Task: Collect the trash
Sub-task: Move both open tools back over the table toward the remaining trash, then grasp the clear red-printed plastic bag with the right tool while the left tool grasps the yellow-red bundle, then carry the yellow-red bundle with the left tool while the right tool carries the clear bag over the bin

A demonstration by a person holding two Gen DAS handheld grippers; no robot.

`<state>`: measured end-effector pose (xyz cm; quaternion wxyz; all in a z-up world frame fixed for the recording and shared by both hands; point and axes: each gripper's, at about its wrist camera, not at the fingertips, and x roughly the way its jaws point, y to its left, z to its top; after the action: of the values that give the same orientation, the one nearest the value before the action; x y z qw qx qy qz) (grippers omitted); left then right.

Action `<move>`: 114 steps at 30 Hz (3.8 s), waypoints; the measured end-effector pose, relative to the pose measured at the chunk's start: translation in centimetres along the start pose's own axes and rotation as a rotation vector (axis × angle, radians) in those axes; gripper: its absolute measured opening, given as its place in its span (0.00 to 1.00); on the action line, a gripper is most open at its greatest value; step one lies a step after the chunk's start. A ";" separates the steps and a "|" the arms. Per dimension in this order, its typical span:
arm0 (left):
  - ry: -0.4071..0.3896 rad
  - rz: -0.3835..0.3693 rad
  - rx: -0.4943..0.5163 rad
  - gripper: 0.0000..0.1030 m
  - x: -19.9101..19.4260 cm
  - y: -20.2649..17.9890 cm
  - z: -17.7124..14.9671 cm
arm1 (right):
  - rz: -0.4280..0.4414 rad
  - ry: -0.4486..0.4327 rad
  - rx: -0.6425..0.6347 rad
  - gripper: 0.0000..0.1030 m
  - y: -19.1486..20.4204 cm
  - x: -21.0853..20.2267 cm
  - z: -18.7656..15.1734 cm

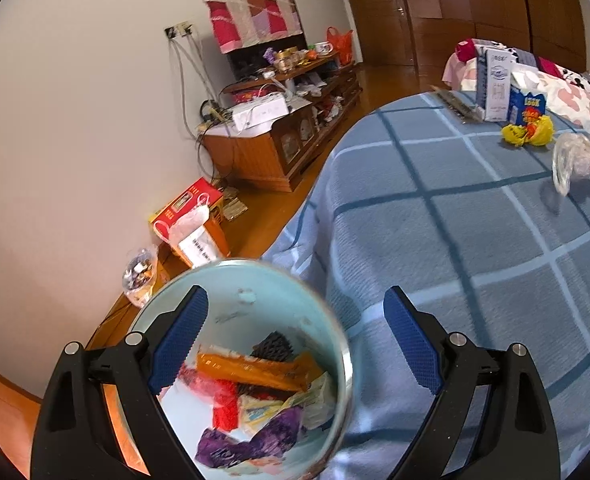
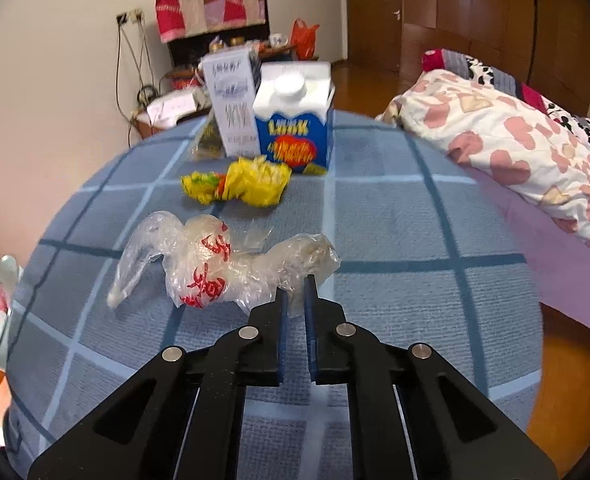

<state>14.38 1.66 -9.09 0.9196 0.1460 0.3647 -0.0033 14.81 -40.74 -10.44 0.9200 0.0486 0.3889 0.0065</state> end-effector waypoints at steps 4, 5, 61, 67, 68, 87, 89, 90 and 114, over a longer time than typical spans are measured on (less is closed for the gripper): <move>-0.025 -0.030 0.040 0.85 0.3 -2.8 2.3 | -0.033 -0.041 0.056 0.08 -1.9 -1.3 0.8; -0.031 -0.043 0.050 0.85 0.4 -3.7 3.1 | -0.055 -0.051 0.079 0.08 -2.9 -1.5 0.9; -0.024 -0.372 0.199 0.24 8.5 -21.6 15.9 | -0.075 -0.016 0.187 0.09 -7.4 3.7 3.1; -0.014 -0.328 0.170 0.24 6.6 -18.0 13.4 | -0.037 -0.022 0.167 0.09 -4.5 3.1 2.4; -0.013 -0.321 0.165 0.24 6.3 -17.3 12.8 | -0.026 -0.024 0.158 0.09 -3.6 2.9 2.2; -0.031 -0.228 0.070 0.24 0.9 -8.4 6.0 | 0.073 -0.060 0.070 0.09 5.6 -0.1 0.7; -0.038 -0.219 0.065 0.24 0.3 -7.6 5.5 | 0.081 -0.062 0.062 0.09 6.4 -0.3 0.6; -0.041 -0.215 0.062 0.24 0.1 -7.2 5.3 | 0.084 -0.062 0.057 0.09 6.8 -0.4 0.5; -0.048 -0.132 -0.013 0.24 -2.9 -0.5 0.8 | 0.162 -0.055 -0.048 0.09 14.2 -1.3 -0.9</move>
<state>12.73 0.72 -6.73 0.9267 0.1157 0.3516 -0.0650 13.60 -26.58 -8.78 0.9277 0.0582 0.3579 0.0887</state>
